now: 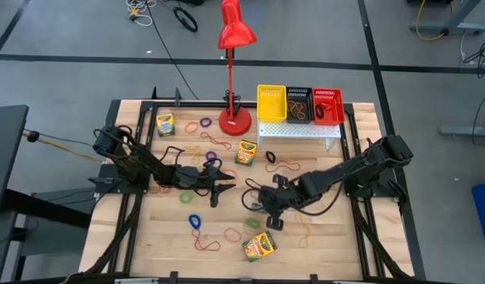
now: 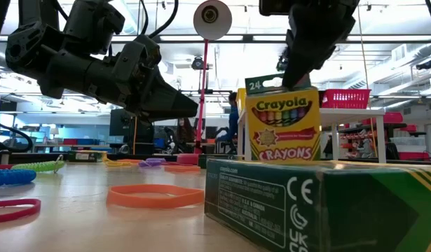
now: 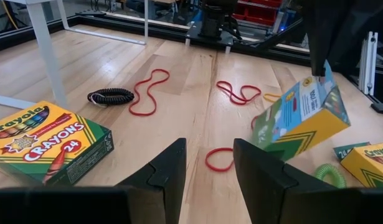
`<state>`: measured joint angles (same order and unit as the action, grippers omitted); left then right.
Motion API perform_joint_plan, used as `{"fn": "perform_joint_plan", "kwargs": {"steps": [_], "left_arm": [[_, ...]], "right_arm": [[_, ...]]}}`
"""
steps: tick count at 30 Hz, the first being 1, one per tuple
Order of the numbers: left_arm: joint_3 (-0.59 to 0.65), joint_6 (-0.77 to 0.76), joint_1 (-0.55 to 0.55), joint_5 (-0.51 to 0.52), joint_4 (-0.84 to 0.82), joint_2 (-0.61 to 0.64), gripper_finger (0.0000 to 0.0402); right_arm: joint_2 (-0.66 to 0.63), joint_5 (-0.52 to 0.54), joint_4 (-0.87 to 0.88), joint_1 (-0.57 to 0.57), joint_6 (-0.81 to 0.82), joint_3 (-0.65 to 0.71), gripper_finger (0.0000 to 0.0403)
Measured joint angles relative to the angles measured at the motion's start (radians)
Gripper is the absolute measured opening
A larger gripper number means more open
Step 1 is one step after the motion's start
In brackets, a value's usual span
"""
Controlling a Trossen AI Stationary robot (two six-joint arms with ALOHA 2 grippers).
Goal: Pick & Place Office Desk Supplies
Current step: Put the crayon box into the yellow bin on the shelf
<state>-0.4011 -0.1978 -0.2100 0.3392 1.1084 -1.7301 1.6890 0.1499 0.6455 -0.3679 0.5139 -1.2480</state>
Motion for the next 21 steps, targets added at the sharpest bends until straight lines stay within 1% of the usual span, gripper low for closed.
{"fn": "perform_joint_plan", "kwargs": {"steps": [13, 17, 21], "left_arm": [[0.000, 0.000, 0.000, 0.000, 0.001, 0.000, 0.0140], [0.000, 0.000, 0.000, 0.000, 0.001, 0.000, 0.0140], [0.000, 0.000, 0.000, 0.000, 0.000, 0.000, 0.0140]], "right_arm": [[0.000, -0.012, -0.114, 0.014, 0.013, 0.000, 0.0009], [-0.001, -0.005, -0.177, 0.023, 0.016, 0.037, 0.0009], [-0.001, -0.011, -0.188, 0.041, 0.016, 0.058, 0.0009]]}}
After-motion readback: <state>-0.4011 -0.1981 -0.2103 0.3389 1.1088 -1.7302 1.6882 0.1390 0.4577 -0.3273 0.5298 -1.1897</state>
